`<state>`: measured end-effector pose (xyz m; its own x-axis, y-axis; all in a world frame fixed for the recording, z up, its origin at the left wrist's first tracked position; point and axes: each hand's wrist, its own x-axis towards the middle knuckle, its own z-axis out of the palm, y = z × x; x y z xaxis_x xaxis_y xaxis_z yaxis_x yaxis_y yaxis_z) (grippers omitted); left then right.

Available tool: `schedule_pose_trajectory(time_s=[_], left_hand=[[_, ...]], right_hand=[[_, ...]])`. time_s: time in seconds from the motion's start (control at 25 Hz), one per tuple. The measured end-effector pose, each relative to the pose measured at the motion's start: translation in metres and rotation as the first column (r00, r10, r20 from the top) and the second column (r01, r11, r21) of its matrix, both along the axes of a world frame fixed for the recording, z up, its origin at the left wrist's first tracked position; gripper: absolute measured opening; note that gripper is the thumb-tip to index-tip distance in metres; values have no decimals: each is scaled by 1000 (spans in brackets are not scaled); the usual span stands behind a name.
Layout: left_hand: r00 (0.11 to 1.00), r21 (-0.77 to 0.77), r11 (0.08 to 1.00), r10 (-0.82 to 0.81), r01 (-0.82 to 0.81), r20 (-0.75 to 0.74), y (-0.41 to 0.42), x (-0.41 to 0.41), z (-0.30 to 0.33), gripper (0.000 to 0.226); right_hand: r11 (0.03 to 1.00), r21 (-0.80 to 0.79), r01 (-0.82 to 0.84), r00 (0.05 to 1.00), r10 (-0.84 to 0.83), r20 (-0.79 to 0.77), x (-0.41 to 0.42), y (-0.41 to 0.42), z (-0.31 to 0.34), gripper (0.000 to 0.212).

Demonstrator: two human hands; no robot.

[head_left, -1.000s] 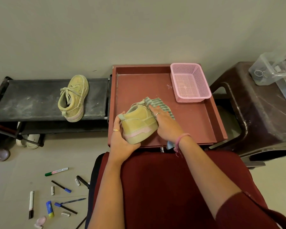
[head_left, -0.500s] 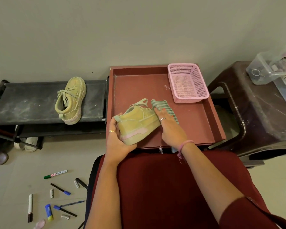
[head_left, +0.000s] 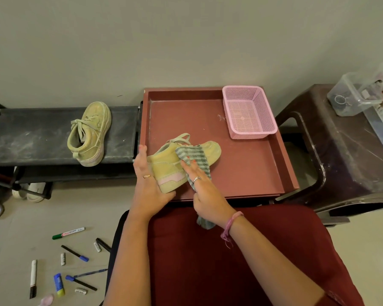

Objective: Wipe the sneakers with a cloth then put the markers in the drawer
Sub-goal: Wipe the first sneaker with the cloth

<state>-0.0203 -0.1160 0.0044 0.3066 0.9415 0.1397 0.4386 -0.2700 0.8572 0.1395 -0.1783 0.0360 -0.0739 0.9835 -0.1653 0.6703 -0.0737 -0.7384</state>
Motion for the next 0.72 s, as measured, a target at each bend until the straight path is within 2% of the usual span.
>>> schedule_pose_trajectory(time_s=[0.04, 0.12, 0.2, 0.24, 0.32, 0.4, 0.48, 0.6, 0.68, 0.72], left_hand=[[993, 55, 998, -6, 13, -119, 0, 1, -1, 125], [953, 54, 998, 34, -18, -301, -2, 7, 2, 121], [928, -2, 998, 63, -68, -368, -3, 11, 4, 120], [924, -16, 997, 69, -81, -377, -2, 11, 4, 119], [920, -14, 996, 76, -89, -385, -1, 11, 3, 116], [925, 4, 996, 79, -84, -371, -2, 10, 2, 113], [937, 1, 996, 86, -91, -339, -3, 9, 0, 112], [959, -38, 996, 72, -86, -274, -1, 6, -5, 108], [970, -59, 997, 40, -56, -240, 0, 6, -9, 106], [973, -71, 997, 22, -39, -228, 0, 7, -10, 105]], right_hand=[[1000, 5, -27, 999, 27, 36, -2, -1, 1, 89], [995, 22, -97, 985, 93, 145, 1, -4, 2, 88], [989, 57, -137, 948, 114, 297, 17, -2, 2, 88], [990, 68, -124, 931, 92, 354, 27, 4, 0, 89], [999, 44, -21, 935, 4, 355, 45, 20, -6, 93], [992, -34, 124, 962, -112, 251, 54, 33, -9, 97], [981, -75, 180, 976, -169, 136, 48, 32, -12, 97], [999, -24, 34, 993, -31, 114, 11, 0, -15, 101], [993, 29, -112, 975, 104, 194, -5, -21, -15, 97], [986, 73, -148, 959, 125, 255, -2, -24, -18, 88]])
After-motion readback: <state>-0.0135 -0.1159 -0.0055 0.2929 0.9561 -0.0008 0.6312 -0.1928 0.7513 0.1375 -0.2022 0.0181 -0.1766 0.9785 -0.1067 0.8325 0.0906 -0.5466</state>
